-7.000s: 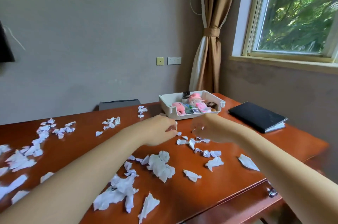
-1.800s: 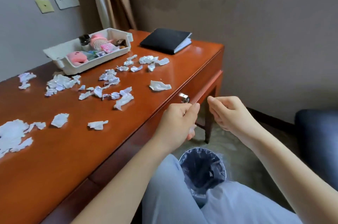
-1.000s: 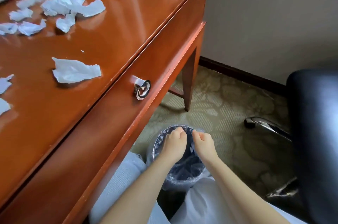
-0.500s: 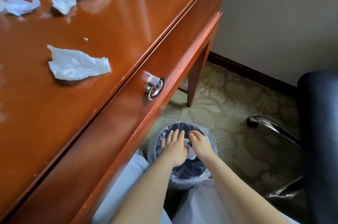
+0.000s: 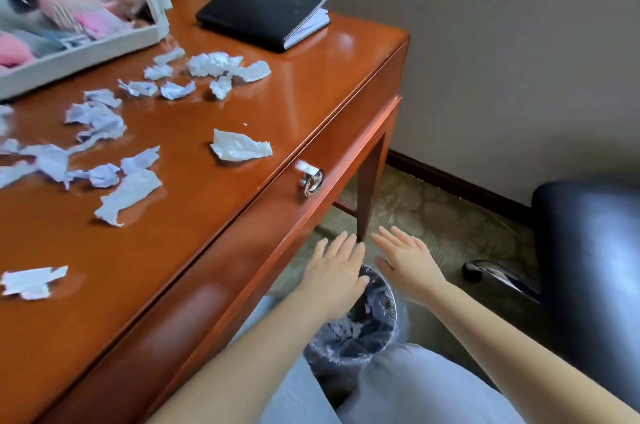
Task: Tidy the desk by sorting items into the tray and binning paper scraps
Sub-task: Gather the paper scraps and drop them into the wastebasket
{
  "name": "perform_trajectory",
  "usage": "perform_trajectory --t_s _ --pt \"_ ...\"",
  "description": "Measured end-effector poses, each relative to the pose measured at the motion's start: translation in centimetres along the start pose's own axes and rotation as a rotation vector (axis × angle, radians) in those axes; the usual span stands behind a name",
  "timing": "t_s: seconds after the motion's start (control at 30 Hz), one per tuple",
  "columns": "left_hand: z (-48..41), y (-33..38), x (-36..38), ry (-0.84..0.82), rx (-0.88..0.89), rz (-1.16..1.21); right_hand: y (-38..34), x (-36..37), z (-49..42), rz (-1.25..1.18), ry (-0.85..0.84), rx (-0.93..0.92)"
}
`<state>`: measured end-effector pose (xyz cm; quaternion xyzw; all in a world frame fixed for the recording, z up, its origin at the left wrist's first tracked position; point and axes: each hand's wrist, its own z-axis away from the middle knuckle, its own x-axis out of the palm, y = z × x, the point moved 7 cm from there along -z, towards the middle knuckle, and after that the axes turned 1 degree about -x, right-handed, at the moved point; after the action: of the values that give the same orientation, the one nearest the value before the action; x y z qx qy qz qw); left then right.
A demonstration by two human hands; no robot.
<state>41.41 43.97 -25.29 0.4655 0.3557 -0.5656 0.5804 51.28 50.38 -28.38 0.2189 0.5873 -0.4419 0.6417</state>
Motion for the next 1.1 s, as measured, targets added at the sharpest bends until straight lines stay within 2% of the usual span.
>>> perform_trajectory --t_s 0.33,0.63,0.87,1.0,1.1 --pt "9.3 1.3 -14.0 0.279 0.071 -0.084 -7.1 -14.8 4.7 0.068 0.291 -0.227" --pt "19.1 -4.9 -18.9 0.44 -0.14 -0.082 -16.1 -21.7 6.6 -0.025 0.475 -0.443" --pt "22.0 -12.2 -18.2 0.514 -0.445 0.022 -21.8 -21.0 4.4 -0.052 0.383 -0.5" --pt "21.7 -14.7 -17.2 0.508 -0.633 0.094 -23.0 -18.8 1.5 -0.006 0.234 -0.398" --pt "21.0 -16.1 -17.2 0.509 -0.735 0.157 -23.4 -18.2 -0.6 0.028 0.213 -0.325"
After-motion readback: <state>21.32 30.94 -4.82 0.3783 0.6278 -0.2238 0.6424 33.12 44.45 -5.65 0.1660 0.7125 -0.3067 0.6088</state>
